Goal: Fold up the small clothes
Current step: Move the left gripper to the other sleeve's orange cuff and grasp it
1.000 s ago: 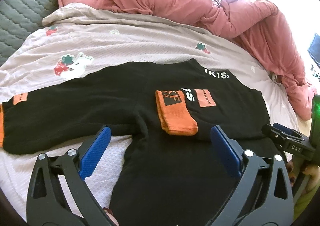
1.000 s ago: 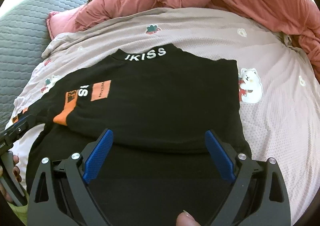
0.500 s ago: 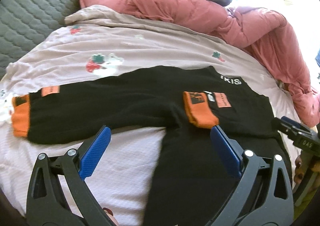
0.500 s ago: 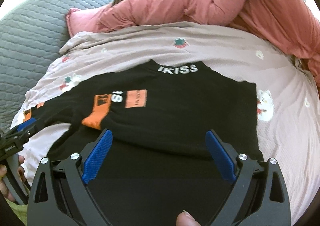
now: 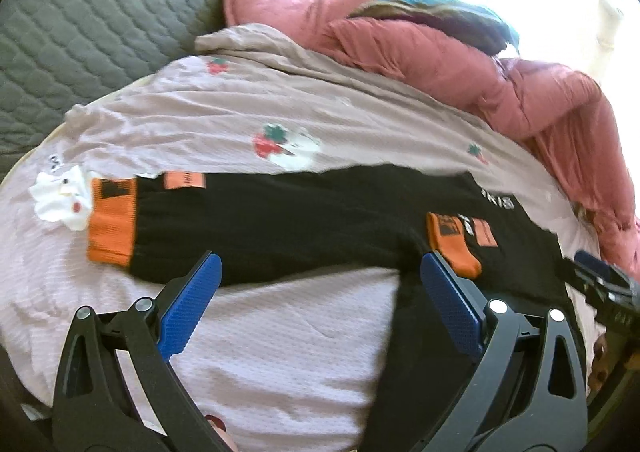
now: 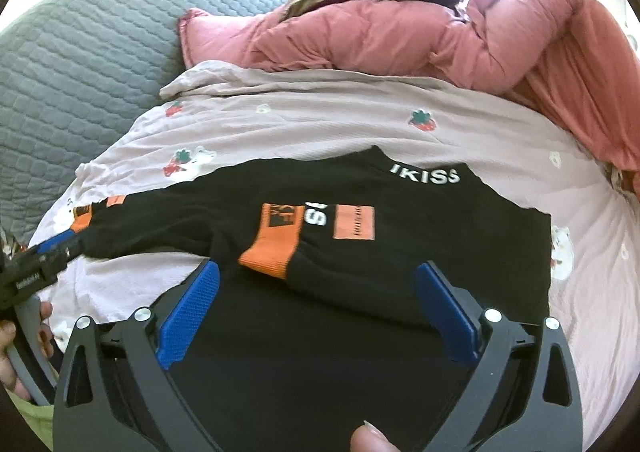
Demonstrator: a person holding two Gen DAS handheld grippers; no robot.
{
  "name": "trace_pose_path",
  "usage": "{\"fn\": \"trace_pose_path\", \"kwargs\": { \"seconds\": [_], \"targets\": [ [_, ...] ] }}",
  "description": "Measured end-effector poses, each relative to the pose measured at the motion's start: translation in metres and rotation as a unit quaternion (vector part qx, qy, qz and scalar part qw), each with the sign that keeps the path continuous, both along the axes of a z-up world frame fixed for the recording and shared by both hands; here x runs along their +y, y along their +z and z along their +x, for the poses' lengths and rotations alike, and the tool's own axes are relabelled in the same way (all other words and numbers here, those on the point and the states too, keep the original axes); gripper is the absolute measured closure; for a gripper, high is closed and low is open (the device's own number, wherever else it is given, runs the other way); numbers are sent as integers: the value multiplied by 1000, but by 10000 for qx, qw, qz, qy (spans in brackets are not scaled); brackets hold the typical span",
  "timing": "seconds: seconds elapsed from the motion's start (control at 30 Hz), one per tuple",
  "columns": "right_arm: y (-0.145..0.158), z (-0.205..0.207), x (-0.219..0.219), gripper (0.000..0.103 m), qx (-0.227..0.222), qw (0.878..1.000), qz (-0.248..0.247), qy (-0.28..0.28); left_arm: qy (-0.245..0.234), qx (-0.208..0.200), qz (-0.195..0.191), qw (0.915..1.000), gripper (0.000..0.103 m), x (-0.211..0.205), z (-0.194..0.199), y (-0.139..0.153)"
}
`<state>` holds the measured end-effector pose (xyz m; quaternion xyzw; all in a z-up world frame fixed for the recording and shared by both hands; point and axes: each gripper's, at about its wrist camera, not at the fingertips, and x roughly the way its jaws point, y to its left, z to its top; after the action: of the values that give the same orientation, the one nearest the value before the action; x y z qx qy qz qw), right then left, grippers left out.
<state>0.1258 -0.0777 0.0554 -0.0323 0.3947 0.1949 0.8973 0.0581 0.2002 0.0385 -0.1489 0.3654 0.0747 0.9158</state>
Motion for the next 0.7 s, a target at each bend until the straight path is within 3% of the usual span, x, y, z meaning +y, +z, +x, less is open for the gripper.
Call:
{"fn": "trace_pose_path", "kwargs": {
  "seconds": [0.5,0.7],
  "targets": [
    [9,0,47,5,-138,9991,-85,398,963,133,127,9952,10,67,-12,-7],
    [11,0,63,5,-195,9982,-122,560,1173,220,-17,9928,10,89,-13,-17]
  ]
}}
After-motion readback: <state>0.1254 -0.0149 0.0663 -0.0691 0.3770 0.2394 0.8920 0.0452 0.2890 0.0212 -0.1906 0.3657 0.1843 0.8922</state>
